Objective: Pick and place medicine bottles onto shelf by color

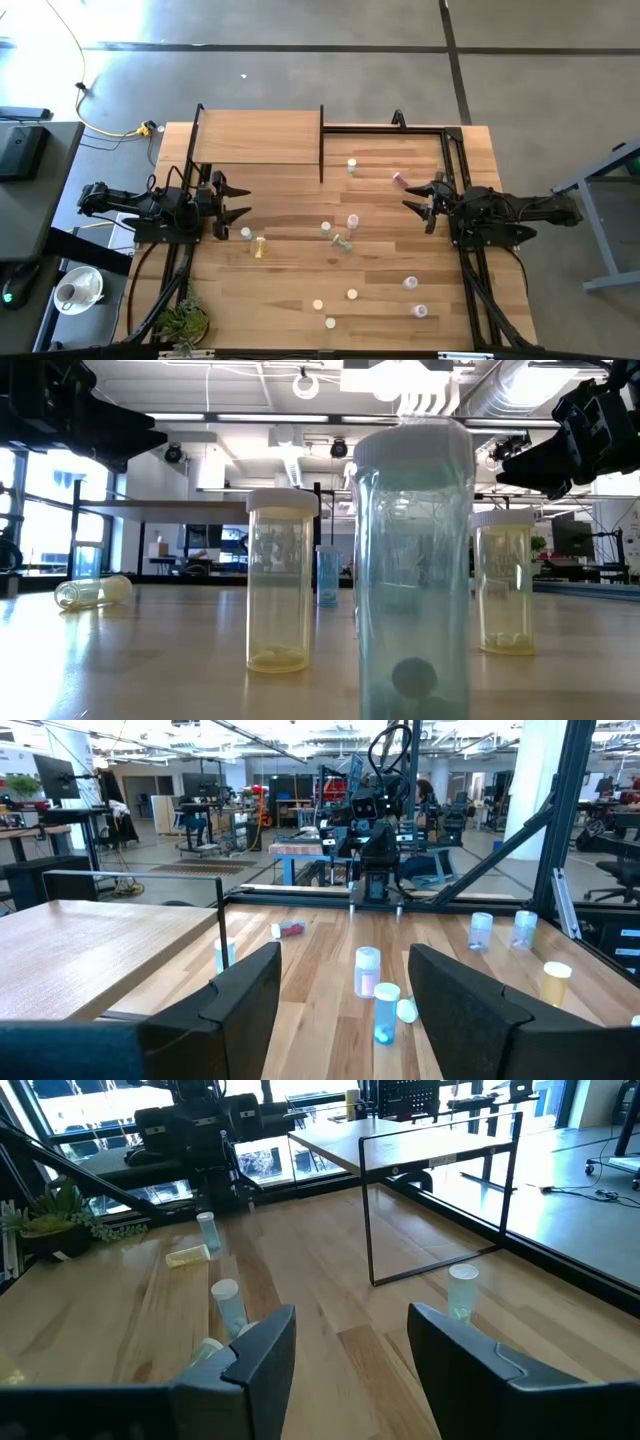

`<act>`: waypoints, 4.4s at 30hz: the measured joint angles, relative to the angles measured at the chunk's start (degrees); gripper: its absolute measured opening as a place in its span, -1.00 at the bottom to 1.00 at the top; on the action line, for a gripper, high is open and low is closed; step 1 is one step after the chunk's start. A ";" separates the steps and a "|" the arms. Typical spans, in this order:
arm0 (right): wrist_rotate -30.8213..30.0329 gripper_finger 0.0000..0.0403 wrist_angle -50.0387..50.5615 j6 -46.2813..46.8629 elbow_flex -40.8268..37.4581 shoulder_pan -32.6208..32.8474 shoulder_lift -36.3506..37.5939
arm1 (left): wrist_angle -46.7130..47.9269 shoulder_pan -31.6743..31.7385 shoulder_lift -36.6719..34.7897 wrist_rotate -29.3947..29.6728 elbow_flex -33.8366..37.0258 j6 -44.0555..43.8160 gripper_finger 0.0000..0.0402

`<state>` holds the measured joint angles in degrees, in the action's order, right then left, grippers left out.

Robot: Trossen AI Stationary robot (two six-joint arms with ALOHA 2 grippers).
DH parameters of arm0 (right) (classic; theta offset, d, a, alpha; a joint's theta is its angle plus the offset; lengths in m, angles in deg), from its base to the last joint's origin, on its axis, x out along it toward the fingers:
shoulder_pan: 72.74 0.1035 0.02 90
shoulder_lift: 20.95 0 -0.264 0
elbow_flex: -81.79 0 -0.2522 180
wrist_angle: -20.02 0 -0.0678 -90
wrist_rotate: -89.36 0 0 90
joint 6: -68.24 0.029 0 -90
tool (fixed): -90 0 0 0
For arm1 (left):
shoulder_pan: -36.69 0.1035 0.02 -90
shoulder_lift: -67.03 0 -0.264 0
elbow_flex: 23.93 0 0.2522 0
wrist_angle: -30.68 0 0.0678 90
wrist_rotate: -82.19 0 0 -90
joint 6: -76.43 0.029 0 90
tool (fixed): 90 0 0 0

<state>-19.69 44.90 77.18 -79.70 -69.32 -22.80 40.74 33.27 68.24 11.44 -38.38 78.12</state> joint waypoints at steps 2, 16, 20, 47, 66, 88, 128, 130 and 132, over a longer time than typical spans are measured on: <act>0.00 -0.08 0.00 0.01 0.02 0.00 0.00 | 0.00 0.01 0.02 0.00 0.00 0.02 0.05; 0.00 -0.08 0.00 0.00 0.02 0.00 -0.01 | 0.00 0.00 0.02 0.00 0.00 0.02 0.05; 0.00 -0.08 0.00 0.01 0.02 0.00 0.00 | 0.01 0.00 0.02 0.00 0.00 0.02 0.05; -0.01 -0.08 0.00 0.00 0.01 0.00 -0.01 | 0.02 0.02 0.02 0.00 -0.01 0.02 0.05; 0.00 -0.08 0.00 -0.01 0.02 0.00 -0.02 | 0.01 0.02 0.00 0.00 0.00 0.02 0.05; 0.00 -0.08 0.00 0.00 0.02 0.00 -0.02 | 0.02 0.02 0.00 0.00 0.00 -0.02 0.05; 0.00 -0.08 0.00 0.00 0.02 0.00 -0.02 | 0.00 0.00 0.02 -1.05 0.00 -4.52 0.05; 0.00 -0.08 0.00 0.00 0.02 0.00 -0.01 | -0.11 0.00 0.02 -1.05 0.00 -4.52 0.05; 0.00 -0.08 0.00 0.01 0.02 0.00 0.00 | -0.20 0.01 0.00 -1.05 0.00 -4.52 0.05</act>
<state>-19.69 44.90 77.18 -79.68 -69.32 -22.80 40.53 33.28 68.24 10.39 -38.38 73.60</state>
